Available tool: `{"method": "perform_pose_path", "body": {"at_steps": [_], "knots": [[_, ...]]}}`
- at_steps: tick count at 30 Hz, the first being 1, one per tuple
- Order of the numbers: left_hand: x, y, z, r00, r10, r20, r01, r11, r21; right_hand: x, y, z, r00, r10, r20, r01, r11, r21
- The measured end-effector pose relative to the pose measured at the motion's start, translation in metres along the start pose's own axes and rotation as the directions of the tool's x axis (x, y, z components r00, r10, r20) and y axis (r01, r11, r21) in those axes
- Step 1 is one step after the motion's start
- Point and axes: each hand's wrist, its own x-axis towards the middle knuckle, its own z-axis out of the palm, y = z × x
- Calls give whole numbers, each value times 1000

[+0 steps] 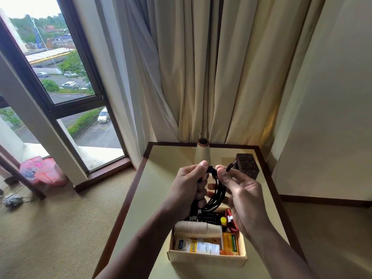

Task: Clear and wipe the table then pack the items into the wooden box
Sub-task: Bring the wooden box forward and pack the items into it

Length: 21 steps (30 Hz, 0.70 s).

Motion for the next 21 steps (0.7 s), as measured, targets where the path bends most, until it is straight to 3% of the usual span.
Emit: {"method": "perform_pose_path", "body": {"at_steps": [3,8,11,15,21], "knots": [[0,-3,0,1000,3,-17,-2,999,34,0,5,0,987,116,-108,-99,983,154],[3,-12,0,999,-26,-21,28,995,95,-6,19,-1,961,-128,-246,95,985,-143],[5,-18,0,999,-39,-12,40,994,106,-6,28,-10,953,-239,-186,172,932,-319],[7,-17,-1,1000,-21,13,19,989,148,-7,32,-20,962,-273,-16,237,860,-452],[13,-20,-3,998,-43,42,38,992,123,3,29,-37,969,-191,157,245,817,-522]]}}
